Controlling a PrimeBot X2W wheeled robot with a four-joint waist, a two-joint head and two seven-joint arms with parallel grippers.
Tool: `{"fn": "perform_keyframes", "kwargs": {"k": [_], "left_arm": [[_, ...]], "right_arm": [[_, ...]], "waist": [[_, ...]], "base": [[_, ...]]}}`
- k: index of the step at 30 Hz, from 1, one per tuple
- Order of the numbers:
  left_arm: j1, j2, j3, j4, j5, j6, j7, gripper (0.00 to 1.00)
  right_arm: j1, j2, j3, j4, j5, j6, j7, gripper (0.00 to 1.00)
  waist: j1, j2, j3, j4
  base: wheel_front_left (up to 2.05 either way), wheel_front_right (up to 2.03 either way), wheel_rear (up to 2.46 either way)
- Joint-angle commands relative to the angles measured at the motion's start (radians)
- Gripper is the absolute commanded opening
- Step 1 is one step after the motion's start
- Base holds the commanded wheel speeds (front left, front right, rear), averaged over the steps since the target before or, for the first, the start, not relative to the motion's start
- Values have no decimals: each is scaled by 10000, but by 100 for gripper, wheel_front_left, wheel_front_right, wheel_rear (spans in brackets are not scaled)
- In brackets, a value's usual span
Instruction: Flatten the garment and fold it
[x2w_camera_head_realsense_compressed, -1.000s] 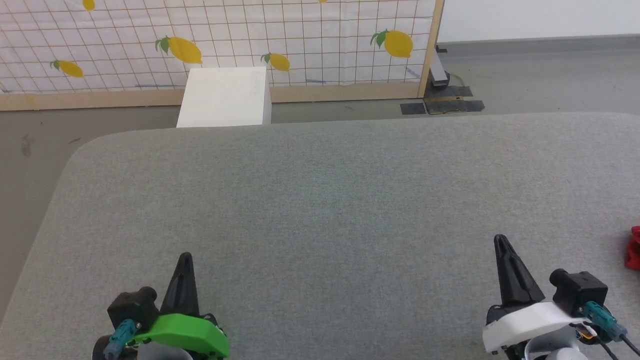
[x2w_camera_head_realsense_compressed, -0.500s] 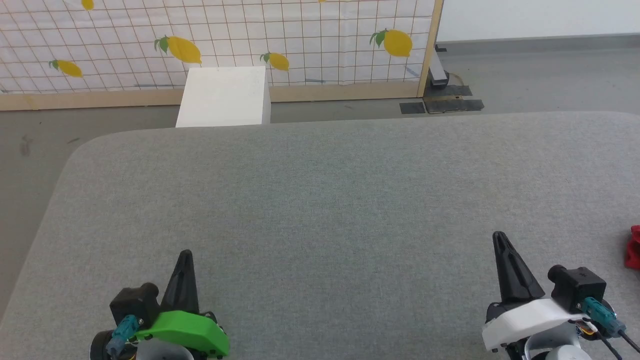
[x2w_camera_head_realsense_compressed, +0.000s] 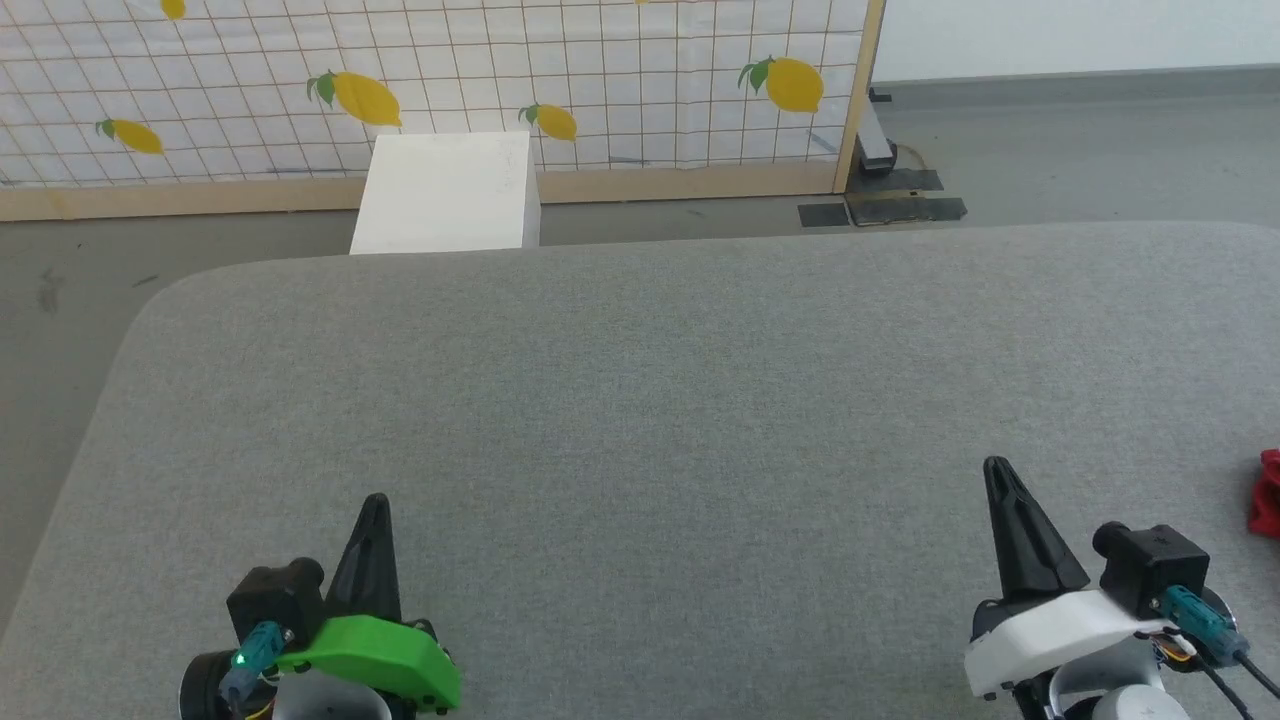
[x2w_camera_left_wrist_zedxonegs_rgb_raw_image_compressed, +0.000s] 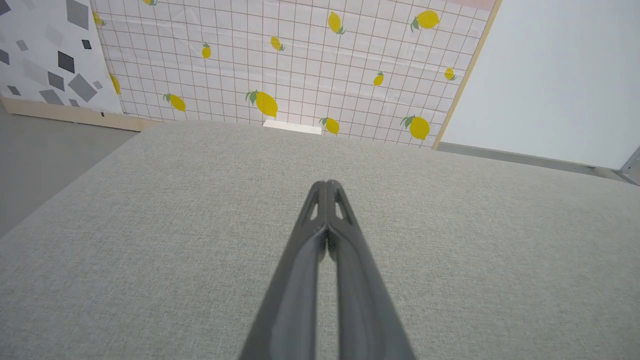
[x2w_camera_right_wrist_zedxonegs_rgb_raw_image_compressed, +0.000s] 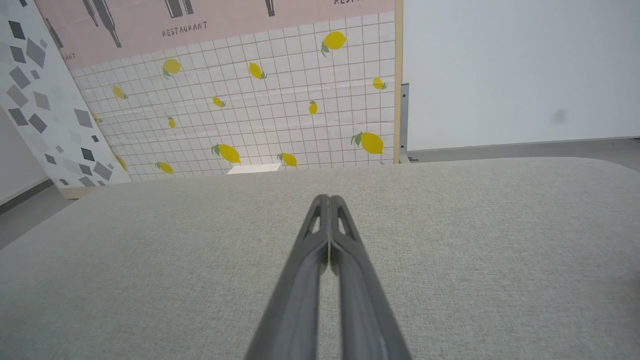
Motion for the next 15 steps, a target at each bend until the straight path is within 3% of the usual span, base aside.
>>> {"fn": "perform_keyframes", "kwargs": {"k": [1, 15], "left_arm": [[-28, -28, 50, -64, 116, -59, 56, 0], [-42, -108, 189, -258, 551, -139, 338, 0]], "right_arm": [[47, 4, 4, -91, -126, -4, 53, 0], [66, 5, 6, -361, -375, -6, 339, 0]], "waist": [[0, 32, 1, -1], [0, 44, 15, -18]], "base": [[0, 0, 0], [0, 0, 0]]}}
